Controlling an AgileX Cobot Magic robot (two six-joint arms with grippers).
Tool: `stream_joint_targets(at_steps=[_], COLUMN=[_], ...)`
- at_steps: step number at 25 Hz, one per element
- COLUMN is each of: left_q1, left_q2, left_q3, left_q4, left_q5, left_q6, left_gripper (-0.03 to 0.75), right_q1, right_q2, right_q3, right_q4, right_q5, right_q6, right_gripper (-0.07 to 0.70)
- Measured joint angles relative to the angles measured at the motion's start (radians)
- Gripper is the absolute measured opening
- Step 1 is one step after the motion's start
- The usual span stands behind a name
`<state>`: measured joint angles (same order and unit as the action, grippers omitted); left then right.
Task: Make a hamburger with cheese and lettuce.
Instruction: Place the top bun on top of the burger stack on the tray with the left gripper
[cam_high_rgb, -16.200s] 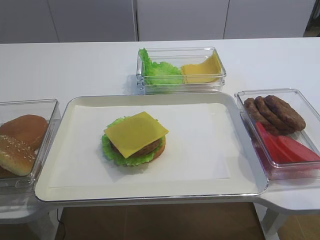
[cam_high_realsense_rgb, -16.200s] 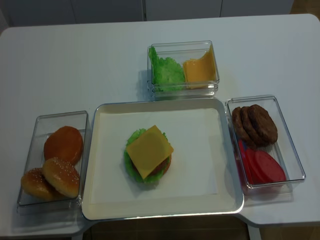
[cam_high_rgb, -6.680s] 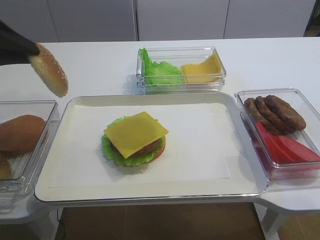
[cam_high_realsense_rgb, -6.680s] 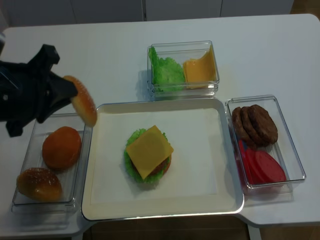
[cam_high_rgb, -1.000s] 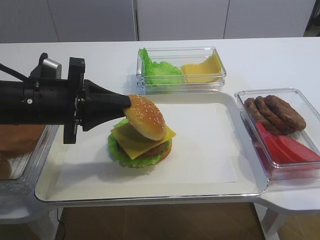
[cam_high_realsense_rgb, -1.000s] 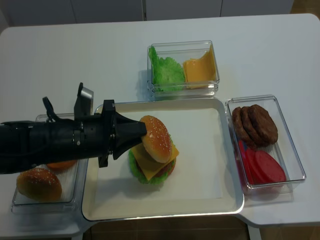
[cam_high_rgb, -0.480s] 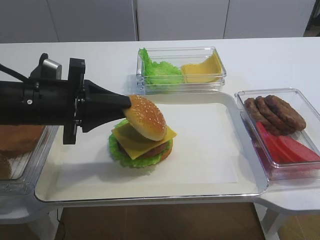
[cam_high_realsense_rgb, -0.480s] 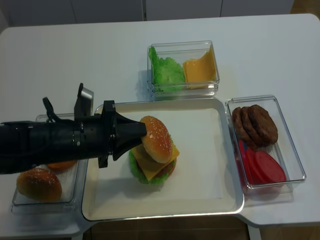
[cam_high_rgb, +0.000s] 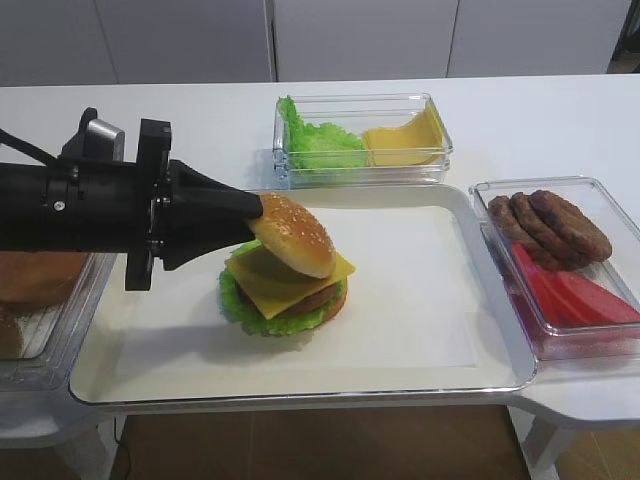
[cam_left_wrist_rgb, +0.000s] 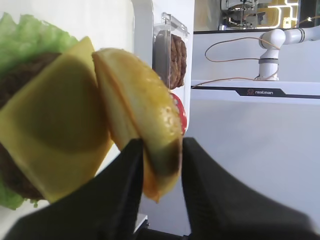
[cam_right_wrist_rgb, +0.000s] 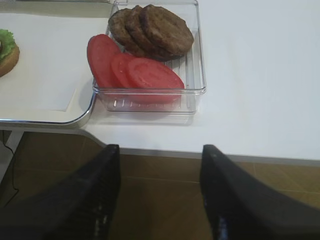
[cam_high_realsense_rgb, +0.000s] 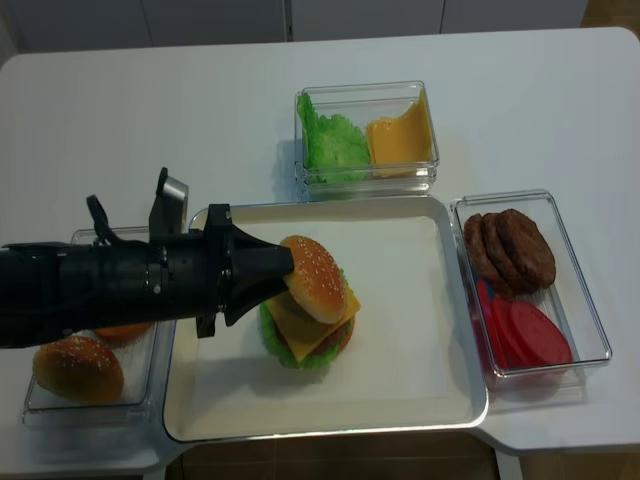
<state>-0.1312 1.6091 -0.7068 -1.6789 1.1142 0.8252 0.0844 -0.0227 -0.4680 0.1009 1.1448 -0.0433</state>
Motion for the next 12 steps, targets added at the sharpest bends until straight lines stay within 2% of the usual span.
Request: stream_joint_targets(at_steps=[7,12], left_q1=[0.051,0.057], left_q2=[0.000,0.000], left_q3=[0.002,0.002], left_q4=[0.012,0.102], left_q5=[0.023,0.015], left_q6=[-0.002,-0.033], left_gripper=[0.216,0.217], right_q1=[0.000,0.000], right_q2=[0.000,0.000], right_q3=[0.000,0.000], right_q4=[0.000,0.000], right_q5=[0.000,0.000], right_q6=[0.000,0.000], right_gripper=[0.405,0.405])
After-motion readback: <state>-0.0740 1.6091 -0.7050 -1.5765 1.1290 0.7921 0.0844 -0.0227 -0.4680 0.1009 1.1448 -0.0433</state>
